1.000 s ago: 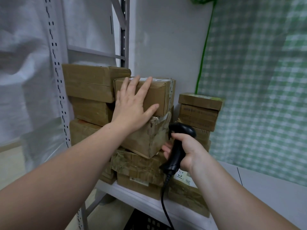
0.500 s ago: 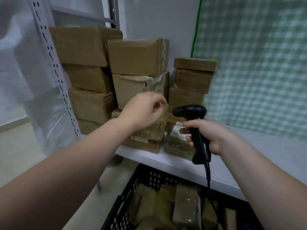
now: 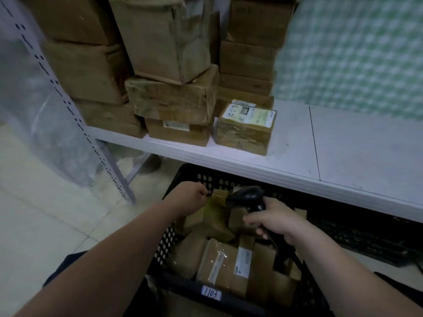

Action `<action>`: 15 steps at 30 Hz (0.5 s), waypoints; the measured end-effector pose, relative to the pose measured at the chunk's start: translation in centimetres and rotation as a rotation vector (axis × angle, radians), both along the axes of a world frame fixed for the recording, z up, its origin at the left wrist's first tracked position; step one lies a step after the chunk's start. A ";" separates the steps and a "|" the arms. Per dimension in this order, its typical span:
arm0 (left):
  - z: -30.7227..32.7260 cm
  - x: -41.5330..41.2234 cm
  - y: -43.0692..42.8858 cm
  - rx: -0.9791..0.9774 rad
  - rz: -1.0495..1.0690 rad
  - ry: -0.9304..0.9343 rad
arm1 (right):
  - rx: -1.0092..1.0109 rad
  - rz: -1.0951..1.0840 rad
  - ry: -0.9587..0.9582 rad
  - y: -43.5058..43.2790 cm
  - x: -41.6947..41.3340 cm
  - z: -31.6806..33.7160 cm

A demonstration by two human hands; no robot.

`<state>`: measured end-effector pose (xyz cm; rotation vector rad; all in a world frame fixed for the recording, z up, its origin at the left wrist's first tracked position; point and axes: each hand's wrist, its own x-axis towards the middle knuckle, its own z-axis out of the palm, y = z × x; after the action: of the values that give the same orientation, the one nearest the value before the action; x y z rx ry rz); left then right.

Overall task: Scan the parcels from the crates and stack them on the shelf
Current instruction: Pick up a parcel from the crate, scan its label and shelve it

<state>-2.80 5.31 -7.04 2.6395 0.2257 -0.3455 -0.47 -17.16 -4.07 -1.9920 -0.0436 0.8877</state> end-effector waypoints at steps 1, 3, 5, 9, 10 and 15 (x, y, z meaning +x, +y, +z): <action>-1.5 -0.2 0.0 -0.016 0.016 0.031 | -0.021 -0.009 0.025 -0.3 -0.3 -1.3; -3.8 -0.6 -0.4 -0.045 0.035 0.092 | -0.050 -0.053 0.078 -1.0 -0.8 -3.6; -5.5 -0.6 -1.0 -0.082 0.039 0.144 | -0.069 -0.120 0.100 -1.7 -1.0 -5.5; -7.9 0.3 -3.2 -0.166 0.054 0.166 | -0.087 -0.285 0.119 -3.2 -1.0 -8.6; -8.2 0.6 -4.0 -0.175 0.055 0.159 | -0.085 -0.329 0.127 -3.5 -0.9 -9.1; -10.6 2.7 -7.8 -0.308 0.132 0.151 | -0.045 -0.507 0.154 -4.8 -0.5 -11.0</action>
<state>-0.11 -2.46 -17.61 2.2854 0.3634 -0.4931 -0.99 -22.00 -15.03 -1.8433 0.5493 0.7066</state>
